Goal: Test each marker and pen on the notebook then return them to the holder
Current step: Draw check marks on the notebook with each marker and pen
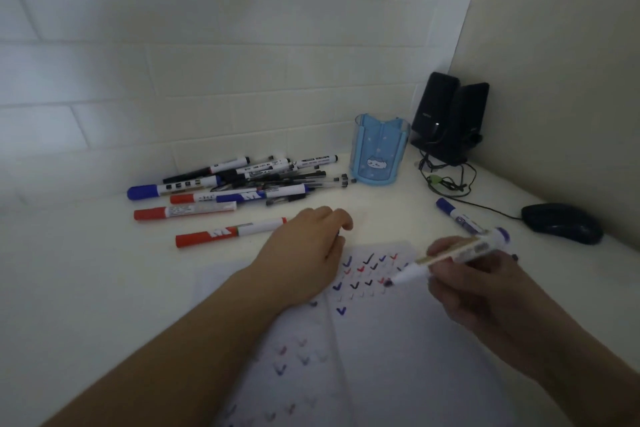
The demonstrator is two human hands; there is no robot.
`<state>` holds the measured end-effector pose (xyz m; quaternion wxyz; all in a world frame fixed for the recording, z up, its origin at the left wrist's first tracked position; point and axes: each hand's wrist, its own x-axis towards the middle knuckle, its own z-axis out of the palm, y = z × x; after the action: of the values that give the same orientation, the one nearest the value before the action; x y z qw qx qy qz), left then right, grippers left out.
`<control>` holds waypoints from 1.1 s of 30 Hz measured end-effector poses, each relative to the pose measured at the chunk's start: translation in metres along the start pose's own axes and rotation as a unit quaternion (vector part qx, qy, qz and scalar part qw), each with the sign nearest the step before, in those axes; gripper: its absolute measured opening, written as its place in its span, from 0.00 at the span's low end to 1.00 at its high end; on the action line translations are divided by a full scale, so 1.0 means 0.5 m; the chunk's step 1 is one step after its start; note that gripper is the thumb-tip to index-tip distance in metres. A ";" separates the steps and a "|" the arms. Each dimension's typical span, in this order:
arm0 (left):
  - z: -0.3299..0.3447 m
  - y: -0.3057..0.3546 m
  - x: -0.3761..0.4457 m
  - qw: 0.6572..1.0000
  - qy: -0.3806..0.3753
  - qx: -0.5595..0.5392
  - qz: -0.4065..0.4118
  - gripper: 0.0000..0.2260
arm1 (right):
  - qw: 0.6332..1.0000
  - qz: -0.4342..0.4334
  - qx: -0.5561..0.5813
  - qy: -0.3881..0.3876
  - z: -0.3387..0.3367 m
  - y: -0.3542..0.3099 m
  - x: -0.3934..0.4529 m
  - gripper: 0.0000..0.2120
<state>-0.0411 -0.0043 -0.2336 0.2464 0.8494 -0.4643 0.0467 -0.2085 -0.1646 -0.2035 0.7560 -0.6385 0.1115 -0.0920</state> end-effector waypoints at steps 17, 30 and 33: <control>0.015 -0.002 0.007 0.999 -0.032 -0.038 0.021 0.12 | 0.947 -0.055 -0.309 0.062 0.082 0.040 0.024 0.12; 0.013 -0.008 0.007 0.996 -0.036 -0.063 0.045 0.17 | 0.960 -0.078 -0.259 0.071 0.067 0.043 0.031 0.11; 0.003 0.001 0.011 0.993 -0.042 -0.102 0.044 0.25 | 0.983 -0.110 -0.130 0.071 0.045 0.029 0.023 0.09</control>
<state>-0.0387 -0.0094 -0.2333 0.3093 0.7997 -0.5140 -0.0259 -0.1912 -0.1441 -0.2146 0.6418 -0.7316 0.1050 -0.2043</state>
